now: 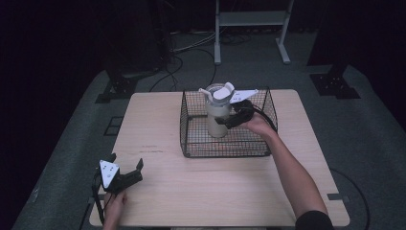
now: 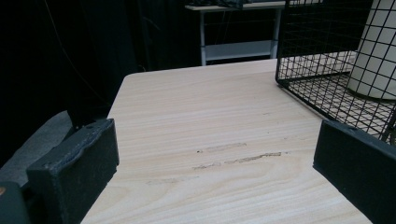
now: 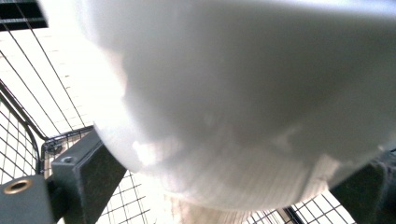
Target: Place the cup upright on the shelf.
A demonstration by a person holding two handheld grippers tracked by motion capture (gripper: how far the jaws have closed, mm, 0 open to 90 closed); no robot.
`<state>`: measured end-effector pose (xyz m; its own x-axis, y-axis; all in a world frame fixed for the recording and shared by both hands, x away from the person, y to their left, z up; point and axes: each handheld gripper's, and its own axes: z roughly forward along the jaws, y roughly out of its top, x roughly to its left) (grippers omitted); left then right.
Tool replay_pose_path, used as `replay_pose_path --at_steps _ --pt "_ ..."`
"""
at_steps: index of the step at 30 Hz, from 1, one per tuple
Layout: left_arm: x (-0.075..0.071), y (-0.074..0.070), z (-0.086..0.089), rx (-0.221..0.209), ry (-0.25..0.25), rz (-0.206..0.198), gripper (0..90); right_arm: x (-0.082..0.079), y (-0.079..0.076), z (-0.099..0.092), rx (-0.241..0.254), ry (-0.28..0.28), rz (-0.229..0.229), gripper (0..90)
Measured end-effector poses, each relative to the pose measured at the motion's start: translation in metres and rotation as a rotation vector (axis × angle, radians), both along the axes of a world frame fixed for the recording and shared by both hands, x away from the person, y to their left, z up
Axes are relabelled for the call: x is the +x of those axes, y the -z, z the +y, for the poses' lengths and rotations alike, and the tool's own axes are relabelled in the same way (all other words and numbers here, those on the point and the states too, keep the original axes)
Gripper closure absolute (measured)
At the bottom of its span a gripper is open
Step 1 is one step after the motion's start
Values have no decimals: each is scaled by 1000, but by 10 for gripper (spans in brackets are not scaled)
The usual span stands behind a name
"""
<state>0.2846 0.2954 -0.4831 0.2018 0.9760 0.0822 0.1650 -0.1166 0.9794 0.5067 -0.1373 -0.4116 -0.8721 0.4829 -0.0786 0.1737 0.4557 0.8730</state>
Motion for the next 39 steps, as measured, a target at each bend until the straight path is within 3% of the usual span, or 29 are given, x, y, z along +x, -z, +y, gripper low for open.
replay_pose_path --at_steps 6,10,19,25,28,36,39 --pt "0 0 0 -1 0 1 0 -2 -3 -2 -9 10 4 62" --pt "0 0 0 -1 2 -1 0 -5 -8 -8 9 17 37 62" --pt "0 0 0 0 2 0 0 -13 -16 -16 29 48 56 62" --pt "0 0 0 2 2 0 0 -23 -24 -25 59 102 59 104" --pt "0 0 0 2 1 1 0 -27 -26 -29 46 132 49 127" --pt "0 0 -1 5 -2 1 0 -37 -33 -41 94 199 103 128" --pt "-1 0 -1 8 -3 -1 0 -42 -38 -40 137 238 152 127"
